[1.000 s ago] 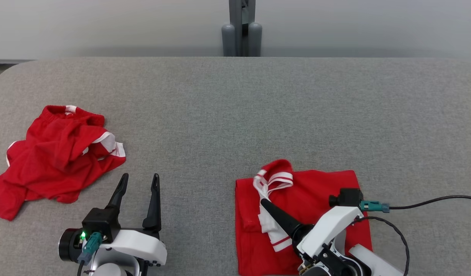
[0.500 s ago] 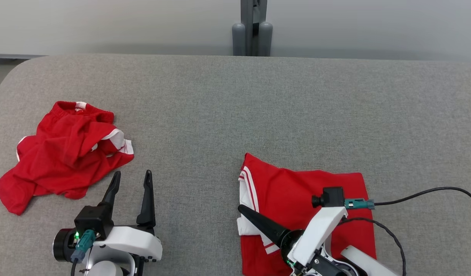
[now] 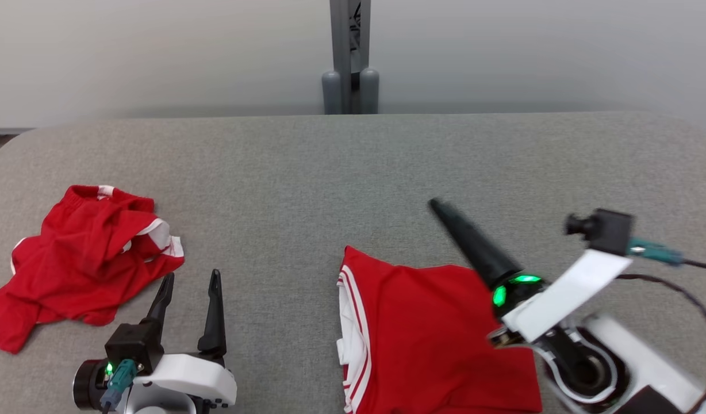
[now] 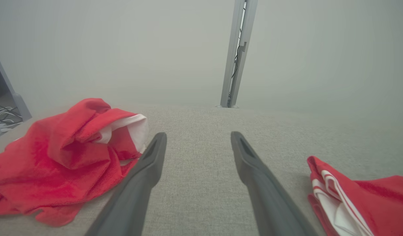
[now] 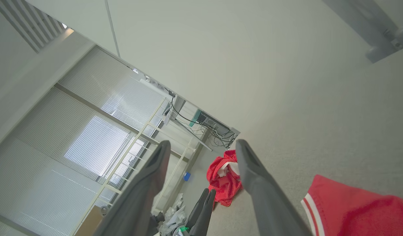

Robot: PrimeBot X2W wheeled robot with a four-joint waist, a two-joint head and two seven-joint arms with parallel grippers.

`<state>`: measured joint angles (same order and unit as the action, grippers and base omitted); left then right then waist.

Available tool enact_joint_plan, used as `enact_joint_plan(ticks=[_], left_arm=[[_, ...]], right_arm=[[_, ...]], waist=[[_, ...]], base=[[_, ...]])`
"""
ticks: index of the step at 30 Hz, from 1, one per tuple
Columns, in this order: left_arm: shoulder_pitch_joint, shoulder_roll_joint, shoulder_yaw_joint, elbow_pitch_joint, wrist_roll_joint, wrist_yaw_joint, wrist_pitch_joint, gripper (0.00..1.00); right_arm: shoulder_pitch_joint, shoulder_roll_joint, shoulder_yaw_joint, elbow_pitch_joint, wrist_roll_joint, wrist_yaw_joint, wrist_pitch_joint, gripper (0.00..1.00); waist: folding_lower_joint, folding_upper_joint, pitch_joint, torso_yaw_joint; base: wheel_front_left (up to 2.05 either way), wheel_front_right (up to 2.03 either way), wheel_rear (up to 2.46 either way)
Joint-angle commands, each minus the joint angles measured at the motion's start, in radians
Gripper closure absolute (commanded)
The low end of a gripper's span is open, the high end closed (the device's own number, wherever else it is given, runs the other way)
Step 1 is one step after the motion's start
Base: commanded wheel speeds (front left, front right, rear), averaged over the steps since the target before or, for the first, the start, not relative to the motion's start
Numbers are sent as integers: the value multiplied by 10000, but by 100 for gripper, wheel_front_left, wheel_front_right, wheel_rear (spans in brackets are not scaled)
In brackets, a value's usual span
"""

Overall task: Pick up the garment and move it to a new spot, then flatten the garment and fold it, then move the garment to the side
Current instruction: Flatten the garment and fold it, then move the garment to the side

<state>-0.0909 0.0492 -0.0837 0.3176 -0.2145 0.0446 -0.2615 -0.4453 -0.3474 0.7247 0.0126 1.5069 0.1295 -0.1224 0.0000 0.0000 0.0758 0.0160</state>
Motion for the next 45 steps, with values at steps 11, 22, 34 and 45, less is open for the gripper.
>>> enact_joint_plan(ticks=[11,22,34,45], left_arm=[[295,34,236,-364,9,-150,-25,0],[413,31,186,-558,-53,-177,-25,0],[663,33,39,-584,-55,-218,-25,0],[380,30,-151,-384,47,-230,-25,0]], right_arm=[[599,-1002,-2596,1768,-7009,22,-1441,0],[2707,624,-4657,2360,-9430,24,-1432,0],[3169,1134,-4785,2685,-10743,24,-1435,0],[2900,1045,-3442,4362,-8775,24,-1195,0]], waist=[[0,0,-436,-715],[0,0,-403,-1098],[0,0,-301,-1042],[0,0,-37,-757]], base=[[0,0,0],[0,0,0],[0,0,0],[0,0,0]])
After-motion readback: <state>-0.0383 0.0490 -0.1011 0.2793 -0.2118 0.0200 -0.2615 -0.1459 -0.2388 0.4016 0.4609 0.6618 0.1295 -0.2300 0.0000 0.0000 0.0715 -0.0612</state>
